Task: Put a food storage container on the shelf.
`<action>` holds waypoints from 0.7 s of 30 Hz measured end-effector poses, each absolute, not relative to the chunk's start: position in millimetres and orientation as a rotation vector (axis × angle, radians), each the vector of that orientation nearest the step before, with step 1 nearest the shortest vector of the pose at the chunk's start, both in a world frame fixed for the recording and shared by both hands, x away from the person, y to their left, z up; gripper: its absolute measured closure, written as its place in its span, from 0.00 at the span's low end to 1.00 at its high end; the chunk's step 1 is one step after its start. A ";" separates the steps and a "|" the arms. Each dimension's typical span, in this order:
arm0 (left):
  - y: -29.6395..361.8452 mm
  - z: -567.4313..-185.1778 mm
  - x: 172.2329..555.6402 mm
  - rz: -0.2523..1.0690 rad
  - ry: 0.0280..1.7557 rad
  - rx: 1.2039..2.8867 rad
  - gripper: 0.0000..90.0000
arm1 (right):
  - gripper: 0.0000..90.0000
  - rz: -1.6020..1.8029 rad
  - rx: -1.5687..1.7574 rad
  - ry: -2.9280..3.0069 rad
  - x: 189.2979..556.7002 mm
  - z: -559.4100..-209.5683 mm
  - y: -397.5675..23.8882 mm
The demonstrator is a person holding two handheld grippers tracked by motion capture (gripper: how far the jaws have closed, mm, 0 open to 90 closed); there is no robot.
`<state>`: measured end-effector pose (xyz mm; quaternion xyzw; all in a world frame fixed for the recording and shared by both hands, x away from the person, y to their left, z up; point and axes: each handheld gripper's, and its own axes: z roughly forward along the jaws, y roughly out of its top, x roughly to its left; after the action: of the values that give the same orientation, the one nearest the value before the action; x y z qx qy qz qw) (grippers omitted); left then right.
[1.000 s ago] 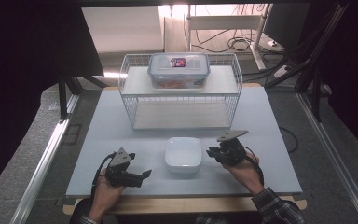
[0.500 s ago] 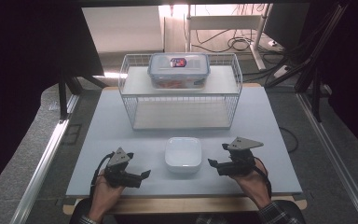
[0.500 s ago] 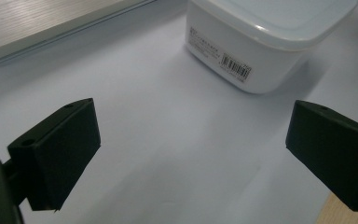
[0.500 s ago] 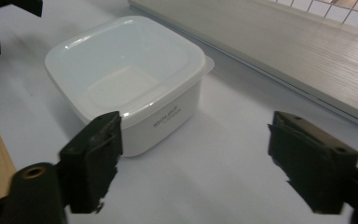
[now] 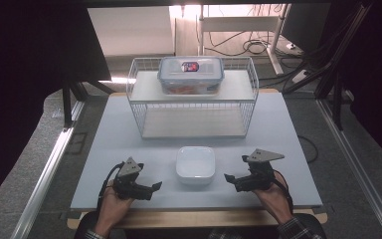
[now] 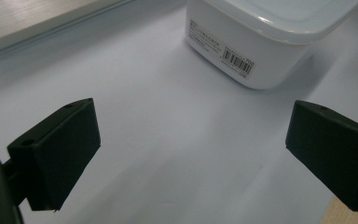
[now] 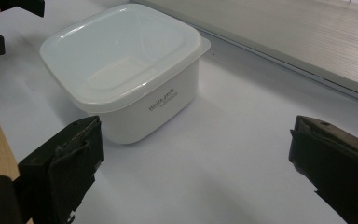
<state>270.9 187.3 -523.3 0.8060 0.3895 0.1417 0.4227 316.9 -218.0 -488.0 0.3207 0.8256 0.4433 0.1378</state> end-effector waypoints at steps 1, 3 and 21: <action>186.1 -522.5 271.2 0.358 0.980 2.027 0.03 | 0.04 1.284 0.923 2.390 317.2 -487.7 -217.2; 183.2 -520.8 271.8 0.364 0.986 2.041 0.03 | 0.04 1.278 0.917 2.396 318.0 -487.0 -215.5; 157.7 -497.2 306.5 0.242 0.934 2.032 0.06 | 0.02 1.294 0.905 2.470 332.6 -471.6 -193.1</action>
<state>306.5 157.7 -497.2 0.8149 0.3746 0.0969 0.4316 332.6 -193.1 -471.6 0.3069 0.8379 0.4390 0.1048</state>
